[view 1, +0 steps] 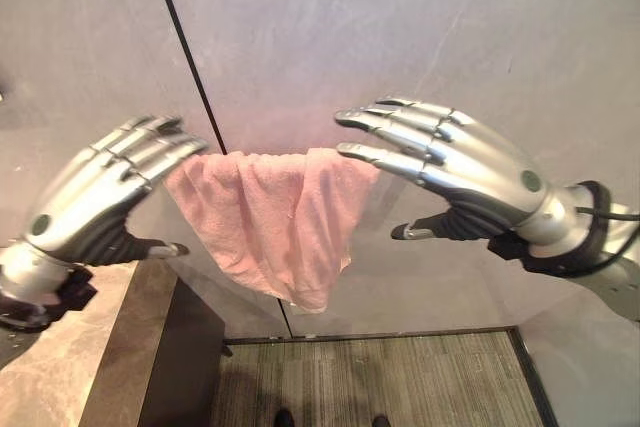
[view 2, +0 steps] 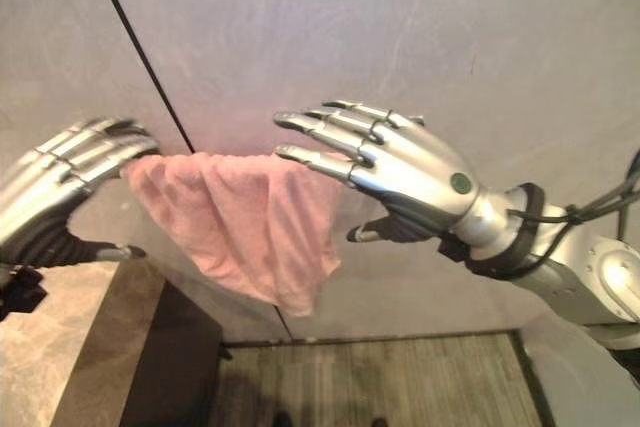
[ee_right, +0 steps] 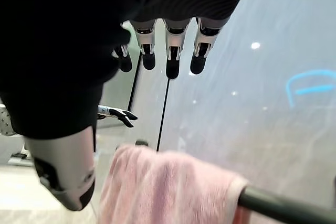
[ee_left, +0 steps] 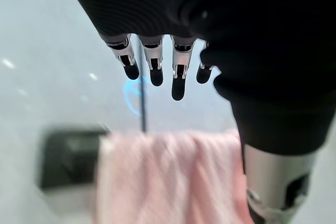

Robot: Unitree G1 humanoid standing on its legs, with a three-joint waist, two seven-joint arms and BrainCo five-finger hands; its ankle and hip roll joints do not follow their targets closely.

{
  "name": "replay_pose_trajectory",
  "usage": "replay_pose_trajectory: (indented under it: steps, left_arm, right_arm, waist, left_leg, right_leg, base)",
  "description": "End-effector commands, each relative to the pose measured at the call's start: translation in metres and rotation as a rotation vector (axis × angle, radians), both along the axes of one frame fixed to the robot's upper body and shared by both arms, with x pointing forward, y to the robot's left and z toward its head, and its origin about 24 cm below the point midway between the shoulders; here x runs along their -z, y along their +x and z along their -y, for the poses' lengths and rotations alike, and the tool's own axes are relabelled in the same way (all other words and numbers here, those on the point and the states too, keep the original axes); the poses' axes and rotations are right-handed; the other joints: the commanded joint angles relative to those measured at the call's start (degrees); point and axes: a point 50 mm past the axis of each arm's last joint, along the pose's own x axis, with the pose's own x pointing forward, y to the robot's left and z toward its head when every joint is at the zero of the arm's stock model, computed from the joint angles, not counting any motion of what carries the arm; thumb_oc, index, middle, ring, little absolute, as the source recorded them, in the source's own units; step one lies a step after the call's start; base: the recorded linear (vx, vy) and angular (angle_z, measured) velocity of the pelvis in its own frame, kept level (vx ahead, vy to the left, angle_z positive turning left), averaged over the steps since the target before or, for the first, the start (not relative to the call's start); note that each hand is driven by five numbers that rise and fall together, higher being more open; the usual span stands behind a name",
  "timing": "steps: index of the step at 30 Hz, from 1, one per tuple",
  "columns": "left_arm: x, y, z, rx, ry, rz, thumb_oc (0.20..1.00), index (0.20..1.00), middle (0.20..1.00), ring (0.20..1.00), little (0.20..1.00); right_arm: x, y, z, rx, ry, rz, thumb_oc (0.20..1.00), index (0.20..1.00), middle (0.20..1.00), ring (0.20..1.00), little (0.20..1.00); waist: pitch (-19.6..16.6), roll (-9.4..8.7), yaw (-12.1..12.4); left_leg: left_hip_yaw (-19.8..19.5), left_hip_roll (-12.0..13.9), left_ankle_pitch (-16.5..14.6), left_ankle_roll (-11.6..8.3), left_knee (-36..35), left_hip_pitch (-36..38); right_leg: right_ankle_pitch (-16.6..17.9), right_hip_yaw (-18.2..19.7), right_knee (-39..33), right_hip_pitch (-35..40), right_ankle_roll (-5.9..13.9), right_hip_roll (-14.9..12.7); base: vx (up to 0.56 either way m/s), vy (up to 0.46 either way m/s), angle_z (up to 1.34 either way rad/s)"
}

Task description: Put brush and paste in cup on sink, flatten towel.

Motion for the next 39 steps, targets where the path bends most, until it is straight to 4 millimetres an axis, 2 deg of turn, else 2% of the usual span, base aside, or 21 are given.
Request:
replay_pose_trajectory:
  steps: [1,2,7,13,20,23,27,30,33,39]
  left_arm:
    - [-0.019,0.006,-0.005,-0.018,0.067,0.099,1.0,1.0,1.0,1.0,1.0]
    - [-0.017,0.011,-0.004,-0.012,0.101,0.085,1.0,1.0,1.0,1.0,1.0]
    - [-0.015,0.022,0.001,0.01,0.151,0.076,1.0,1.0,1.0,1.0,1.0]
    - [-0.018,0.026,-0.002,-0.007,0.16,0.096,1.0,1.0,1.0,1.0,1.0]
    - [-0.021,0.029,-0.008,-0.047,0.165,0.088,1.0,1.0,1.0,1.0,1.0]
    - [-0.018,0.03,-0.009,-0.05,0.199,0.041,1.0,1.0,1.0,1.0,1.0]
    - [-0.01,0.026,-0.006,-0.022,0.233,-0.032,1.0,1.0,1.0,1.0,1.0]
    - [-0.006,0.025,-0.004,-0.005,0.239,-0.062,1.0,1.0,1.0,1.0,1.0]
    - [-0.004,0.027,-0.004,-0.006,0.233,-0.073,1.0,1.0,1.0,1.0,1.0]
    - [0.004,0.028,-0.011,-0.033,0.218,-0.119,1.0,1.0,1.0,1.0,1.0]
  right_arm:
    - [-0.01,0.01,-0.007,0.007,0.06,0.045,1.0,1.0,1.0,1.0,1.0]
    - [-0.008,0.016,-0.016,-0.013,0.03,0.025,1.0,1.0,1.0,1.0,1.0]
    - [-0.008,0.031,-0.034,-0.041,-0.02,-0.015,1.0,1.0,1.0,1.0,1.0]
    - [-0.009,0.038,-0.035,-0.015,-0.045,-0.024,1.0,1.0,1.0,1.0,1.0]
    - [-0.006,0.042,-0.031,0.021,-0.172,-0.096,1.0,1.0,1.0,1.0,1.0]
    - [0.006,0.04,-0.022,0.058,-0.335,-0.182,1.0,1.0,1.0,1.0,1.0]
    - [0.021,0.027,-0.011,0.065,-0.543,-0.218,1.0,1.0,1.0,1.0,1.0]
    - [0.034,0.038,0.003,0.133,-0.566,-0.266,1.0,1.0,1.0,1.0,1.0]
    - [0.036,0.044,0.009,0.172,-0.558,-0.268,1.0,1.0,1.0,1.0,1.0]
    - [0.046,0.045,0.026,0.228,-0.537,-0.316,1.0,1.0,1.0,1.0,1.0]
  waist:
    - [0.32,-2.85,0.98]
    - [0.42,-2.86,0.94]
    - [0.73,-3.11,0.94]
    - [0.83,-3.18,1.24]
    - [0.76,-3.4,1.55]
    - [0.83,-3.42,1.57]
    - [0.85,-3.26,0.9]
    - [1.0,-3.15,0.45]
    - [0.98,-3.03,0.29]
    - [0.76,-2.62,-0.01]
  left_leg:
    - [0.08,1.94,-2.12,-2.08,0.23,2.34]
    - [0.29,1.84,-2.14,-2.04,0.23,2.08]
    - [0.48,1.44,-2.2,-1.88,0.23,1.19]
    - [0.52,1.14,-2.09,-1.81,0.23,0.25]
    - [0.26,1.05,-1.86,-2.0,0.23,-0.39]
    - [0.12,1.27,-1.77,-2.34,0.23,-0.27]
    - [0.53,1.6,-1.72,-2.79,0.23,0.29]
    - [0.61,1.77,-1.68,-2.91,0.23,0.34]
    - [0.69,1.86,-1.67,-2.95,0.23,0.35]
    - [0.65,1.93,-1.72,-2.94,0.23,0.39]
  right_leg:
    - [3.62,1.34,-0.09,-3.27,3.96,-4.95]
    - [3.81,1.48,-0.09,-3.7,4.05,-5.09]
    - [4.26,1.68,-0.09,-4.78,4.34,-5.62]
    - [4.63,1.79,-0.09,-5.68,4.53,-5.9]
    - [4.66,1.35,-0.09,-6.07,4.66,-6.08]
    - [4.44,0.99,-0.09,-5.87,4.7,-6.0]
    - [4.19,1.01,-0.09,-5.53,4.8,-5.71]
    - [4.19,0.97,-0.09,-5.59,4.88,-5.68]
    - [4.15,0.97,-0.09,-5.57,4.89,-5.67]
    - [4.14,0.9,-0.09,-5.48,4.91,-5.6]
  base:
    - [0.0,0.0,0.0]
    - [-0.01,0.033,0.0]
    - [0.0,0.027,0.0]
    - [0.0,0.0,0.0]
    - [0.0,0.0,0.0]
    - [0.01,-0.008,0.03]
    - [0.01,-0.006,0.0]
    - [0.0,-0.002,-0.01]
    - [0.0,0.0,0.0]
    - [0.0,0.0,0.0]
